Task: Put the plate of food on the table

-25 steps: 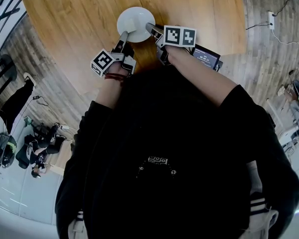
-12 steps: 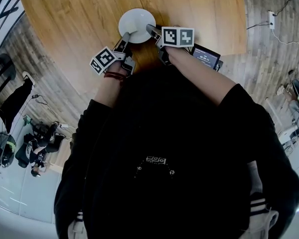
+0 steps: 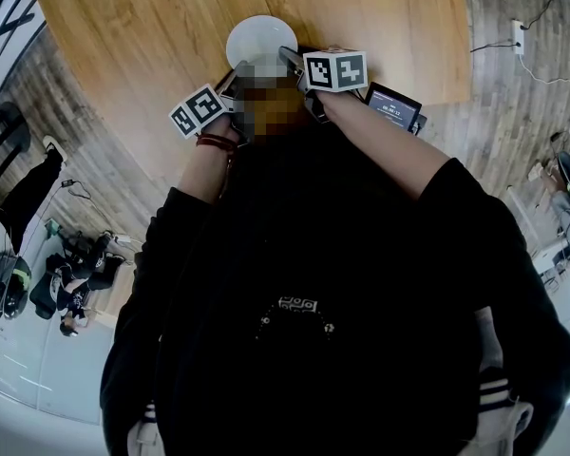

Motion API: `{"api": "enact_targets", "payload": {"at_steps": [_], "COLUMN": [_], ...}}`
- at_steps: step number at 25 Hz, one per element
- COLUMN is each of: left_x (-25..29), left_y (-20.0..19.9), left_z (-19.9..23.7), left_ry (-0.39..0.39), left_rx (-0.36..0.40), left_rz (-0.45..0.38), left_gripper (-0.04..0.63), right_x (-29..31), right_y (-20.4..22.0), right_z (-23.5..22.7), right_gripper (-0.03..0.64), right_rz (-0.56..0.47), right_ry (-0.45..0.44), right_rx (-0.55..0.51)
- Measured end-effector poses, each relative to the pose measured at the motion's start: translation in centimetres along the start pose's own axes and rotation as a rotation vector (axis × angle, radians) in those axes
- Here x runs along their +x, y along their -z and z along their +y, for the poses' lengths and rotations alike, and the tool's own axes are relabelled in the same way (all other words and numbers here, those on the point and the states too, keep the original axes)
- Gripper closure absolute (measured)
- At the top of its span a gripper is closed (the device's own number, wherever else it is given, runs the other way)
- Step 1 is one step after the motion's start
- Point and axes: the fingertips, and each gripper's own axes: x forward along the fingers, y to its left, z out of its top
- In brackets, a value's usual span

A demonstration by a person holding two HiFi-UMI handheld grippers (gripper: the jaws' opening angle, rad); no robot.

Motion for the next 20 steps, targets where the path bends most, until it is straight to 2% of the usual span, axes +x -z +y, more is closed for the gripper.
{"api": "enact_targets", "payload": {"at_steps": [10,16,20], "left_x": [-0.03,-0.12,0.13], "left_y": [0.32,0.48,0.69], "left_z": [-0.29,0.03,-0.04], "left_ry": [-0.046,-0.059,-0.101], "left_rx": [0.207,0.254,0.325], "left_rz": [0.037,0.063,0.079], "left_gripper": [0.493,0.484,0.471], "right_x": [0.2,0.26,0.16], "right_y": [0.29,0.82,0.81], "right_z": [-0.43,-0.49,-0.71], "right_gripper": [0.52,0.505,0.492], "right_rz": [0.027,0.06,0.072], "right_ry": [0.023,0.051,0.074], "right_rx": [-0.043,-0.126,-0.203]}}
